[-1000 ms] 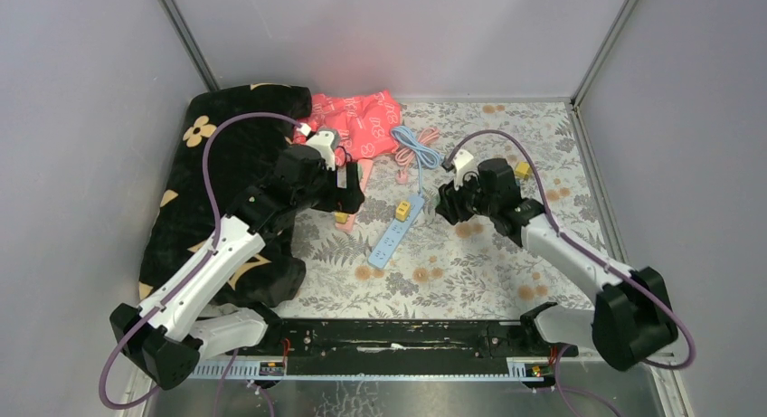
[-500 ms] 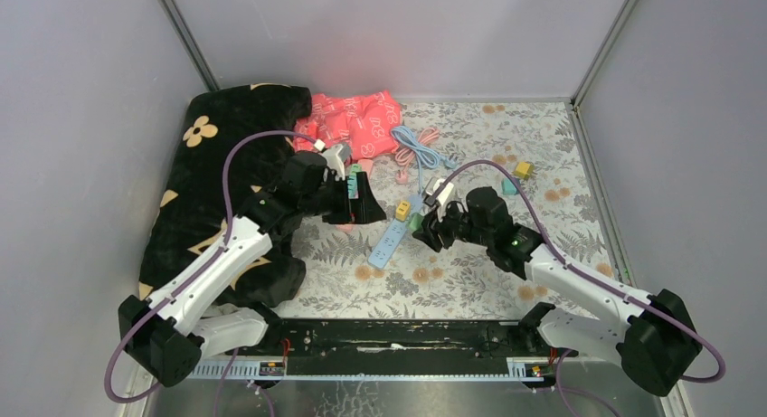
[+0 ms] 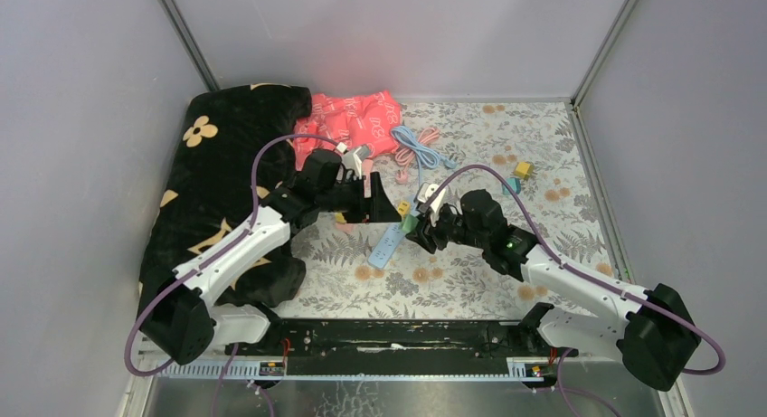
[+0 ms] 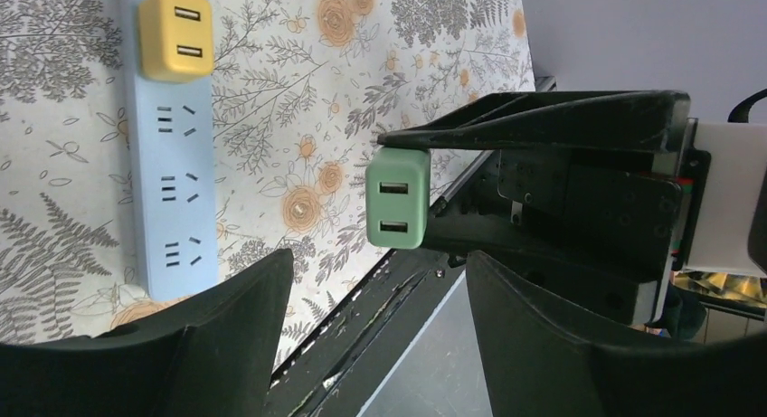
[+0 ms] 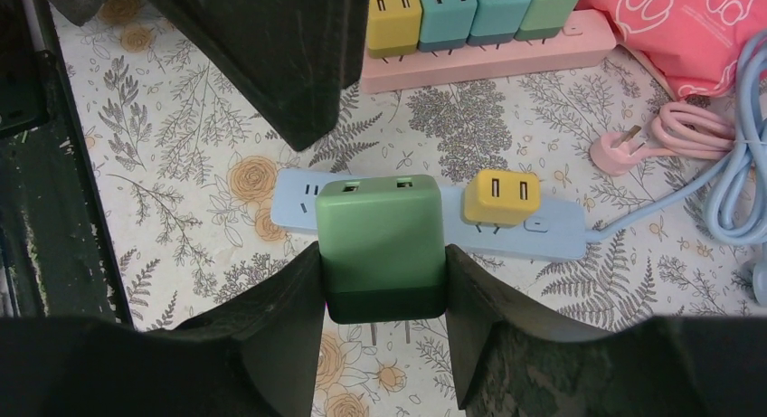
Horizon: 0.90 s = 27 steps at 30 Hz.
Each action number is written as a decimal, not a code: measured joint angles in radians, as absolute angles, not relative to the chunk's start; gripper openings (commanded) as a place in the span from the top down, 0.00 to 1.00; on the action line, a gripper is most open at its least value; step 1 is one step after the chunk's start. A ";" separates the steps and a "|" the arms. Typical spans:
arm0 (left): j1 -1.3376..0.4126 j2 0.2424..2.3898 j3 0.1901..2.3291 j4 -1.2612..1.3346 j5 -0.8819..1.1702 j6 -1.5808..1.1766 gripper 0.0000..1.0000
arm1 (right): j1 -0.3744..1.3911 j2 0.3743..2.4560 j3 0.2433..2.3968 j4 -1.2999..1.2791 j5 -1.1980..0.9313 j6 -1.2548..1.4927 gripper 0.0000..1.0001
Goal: Insert the plug
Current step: Pick up the plug from the center of the board.
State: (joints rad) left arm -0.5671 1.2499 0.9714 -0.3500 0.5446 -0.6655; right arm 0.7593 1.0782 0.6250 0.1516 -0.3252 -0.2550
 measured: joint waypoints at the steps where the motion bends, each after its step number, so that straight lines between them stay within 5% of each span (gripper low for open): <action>1: -0.567 1.261 0.971 -0.336 0.554 -0.668 0.24 | 0.760 1.079 0.625 0.152 -0.324 -0.258 0.62; 10: -0.570 1.335 0.967 -0.237 0.640 -0.694 0.30 | 0.760 1.080 0.625 0.175 -0.304 -0.274 0.62; 27: -0.579 1.406 0.936 -0.120 0.718 -0.741 0.58 | 0.760 1.086 0.624 0.222 -0.308 -0.274 0.62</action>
State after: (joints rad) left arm -0.5785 1.4059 0.9363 -0.1196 0.7177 -0.7414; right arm 0.7597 1.0859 0.6239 0.2222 -0.3077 -0.2737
